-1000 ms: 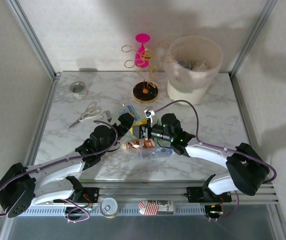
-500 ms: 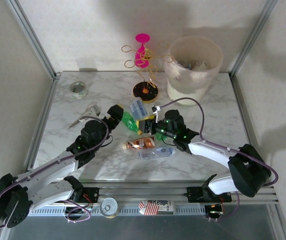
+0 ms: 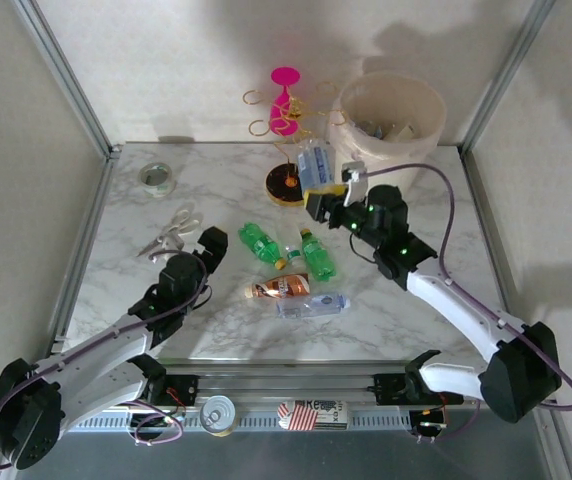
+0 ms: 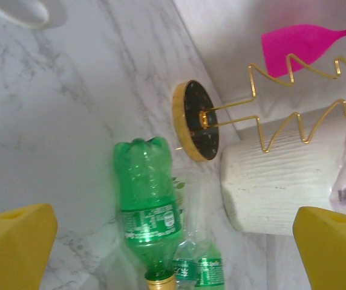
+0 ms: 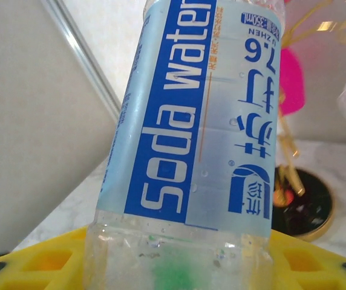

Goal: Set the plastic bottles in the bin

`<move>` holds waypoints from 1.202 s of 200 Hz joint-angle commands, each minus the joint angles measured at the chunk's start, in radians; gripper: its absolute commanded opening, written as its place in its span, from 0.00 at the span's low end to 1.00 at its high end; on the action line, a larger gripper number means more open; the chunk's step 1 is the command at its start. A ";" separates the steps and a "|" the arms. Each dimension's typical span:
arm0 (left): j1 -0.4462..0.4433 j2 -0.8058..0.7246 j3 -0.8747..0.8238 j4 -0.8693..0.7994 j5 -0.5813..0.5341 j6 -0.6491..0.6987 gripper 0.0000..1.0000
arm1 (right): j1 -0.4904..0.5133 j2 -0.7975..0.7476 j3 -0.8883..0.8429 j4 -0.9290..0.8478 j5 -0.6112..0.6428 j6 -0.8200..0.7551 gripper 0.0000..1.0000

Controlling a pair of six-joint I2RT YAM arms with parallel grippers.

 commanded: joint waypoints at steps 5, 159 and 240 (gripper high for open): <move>0.008 0.014 -0.022 0.048 0.030 -0.036 1.00 | -0.048 -0.011 0.095 -0.051 0.011 -0.080 0.48; 0.009 0.015 -0.063 0.056 0.079 -0.011 1.00 | -0.343 0.443 0.708 -0.320 0.176 -0.126 0.50; 0.009 0.023 -0.048 0.045 0.125 0.025 1.00 | -0.385 0.678 1.018 -0.505 0.180 -0.105 0.76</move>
